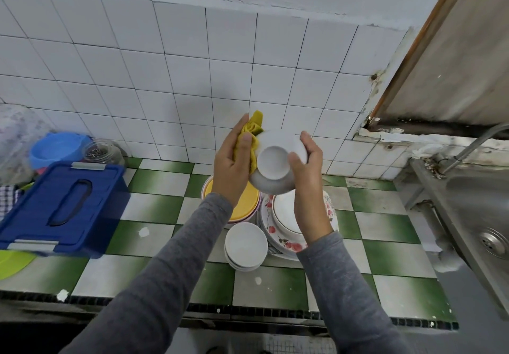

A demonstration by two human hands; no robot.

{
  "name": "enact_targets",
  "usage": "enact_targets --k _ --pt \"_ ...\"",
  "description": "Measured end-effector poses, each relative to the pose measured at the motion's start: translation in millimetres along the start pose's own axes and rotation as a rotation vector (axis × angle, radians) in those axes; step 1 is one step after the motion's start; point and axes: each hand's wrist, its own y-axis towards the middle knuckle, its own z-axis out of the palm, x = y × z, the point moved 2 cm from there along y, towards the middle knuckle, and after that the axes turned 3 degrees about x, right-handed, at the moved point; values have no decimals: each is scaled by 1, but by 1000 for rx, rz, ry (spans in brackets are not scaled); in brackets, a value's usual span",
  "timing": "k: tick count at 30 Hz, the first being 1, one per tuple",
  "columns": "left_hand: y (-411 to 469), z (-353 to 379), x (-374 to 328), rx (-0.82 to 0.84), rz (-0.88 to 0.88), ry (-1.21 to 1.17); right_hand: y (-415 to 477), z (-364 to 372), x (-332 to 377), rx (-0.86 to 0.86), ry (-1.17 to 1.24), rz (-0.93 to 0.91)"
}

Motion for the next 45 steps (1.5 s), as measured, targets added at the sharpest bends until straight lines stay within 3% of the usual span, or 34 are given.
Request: enact_targets --k 4,8,12,21,32,38,45 --pt "3 -5 0 17 -19 -20 -3 -2 -4 149 -455 -189" --pt "3 -12 7 18 -59 -18 -1 -7 -7 255 -658 -337" --pt "3 -17 10 45 -84 -26 -2 -14 -15 332 -675 -376" --pt "-11 -16 20 101 -240 -156 -17 -24 -26 303 -697 -389" --pt "-27 28 51 320 -374 -285 -76 -88 -31 -146 -589 -172" --pt "-59 100 49 538 -459 -235 -123 -159 -26 -394 -610 -71" --pt "-136 217 29 736 -599 -362 -195 -266 -6 -615 -628 -10"
